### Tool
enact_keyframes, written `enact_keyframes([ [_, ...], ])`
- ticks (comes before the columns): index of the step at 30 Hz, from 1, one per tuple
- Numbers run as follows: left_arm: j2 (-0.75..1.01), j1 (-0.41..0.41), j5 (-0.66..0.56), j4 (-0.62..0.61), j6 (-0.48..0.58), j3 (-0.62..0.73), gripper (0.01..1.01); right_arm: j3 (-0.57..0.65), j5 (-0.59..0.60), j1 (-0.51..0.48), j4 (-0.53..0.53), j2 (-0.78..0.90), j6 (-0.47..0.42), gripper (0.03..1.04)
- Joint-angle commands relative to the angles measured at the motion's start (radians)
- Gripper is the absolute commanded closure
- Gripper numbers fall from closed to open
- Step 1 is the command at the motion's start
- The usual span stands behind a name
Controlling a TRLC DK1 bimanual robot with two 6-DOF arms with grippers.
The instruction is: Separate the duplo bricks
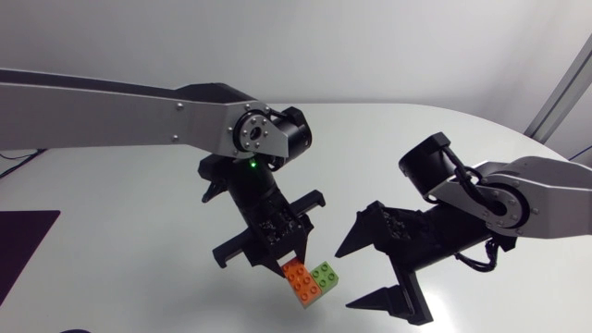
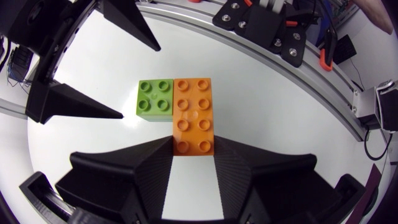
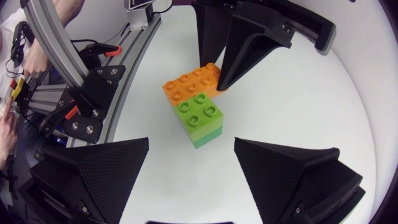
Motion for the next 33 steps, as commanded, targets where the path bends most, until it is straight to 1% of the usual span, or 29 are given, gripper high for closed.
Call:
enact_keyframes([
  [1,0.04,-0.005,0.002,-0.022,0.058,0.025,0.825,0.024,-0.008,0.015,-0.023,0.017,-0.054,0.07],
  [5,0.059,-0.013,0.002,-0.026,0.062,0.041,0.825,0.039,-0.018,0.03,-0.026,0.016,-0.059,0.07],
  [9,0.072,-0.017,0.004,-0.028,0.067,0.059,0.825,0.05,-0.028,0.041,-0.029,0.017,-0.07,0.1],
  [16,0.088,-0.017,0.004,-0.051,0.085,0.076,0.825,0.056,-0.037,0.044,-0.035,0.075,-0.129,0.1],
  [18,0.088,-0.019,0.005,-0.066,0.091,0.079,0.825,0.052,-0.051,0.042,-0.036,0.08,-0.145,0.15],
  [20,0.088,-0.023,0.01,-0.092,0.096,0.087,0.825,0.05,-0.055,0.042,-0.05,0.08,-0.158,0.15],
  [23,0.088,-0.028,0.012,-0.098,0.099,0.09,0.826,0.042,-0.064,0.044,-0.052,0.082,-0.169,0.15],
  [26,0.094,-0.033,0.012,-0.101,0.099,0.1,0.826,0.039,-0.072,0.044,-0.052,0.083,-0.177,0.18],
  [29,0.102,-0.039,0.012,-0.101,0.099,0.105,0.826,0.036,-0.078,0.05,-0.053,0.083,-0.178,0.18],
  [30,0.103,-0.039,0.012,-0.101,0.099,0.105,0.826,0.033,-0.08,0.057,-0.053,0.083,-0.18,0.22],
  [31,0.105,-0.039,0.013,-0.101,0.099,0.105,0.826,0.032,-0.08,0.061,-0.053,0.083,-0.18,0.24],
  [33,0.105,-0.037,0.013,-0.103,0.099,0.107,0.826,0.029,-0.08,0.07,-0.053,0.085,-0.18,0.25],
])
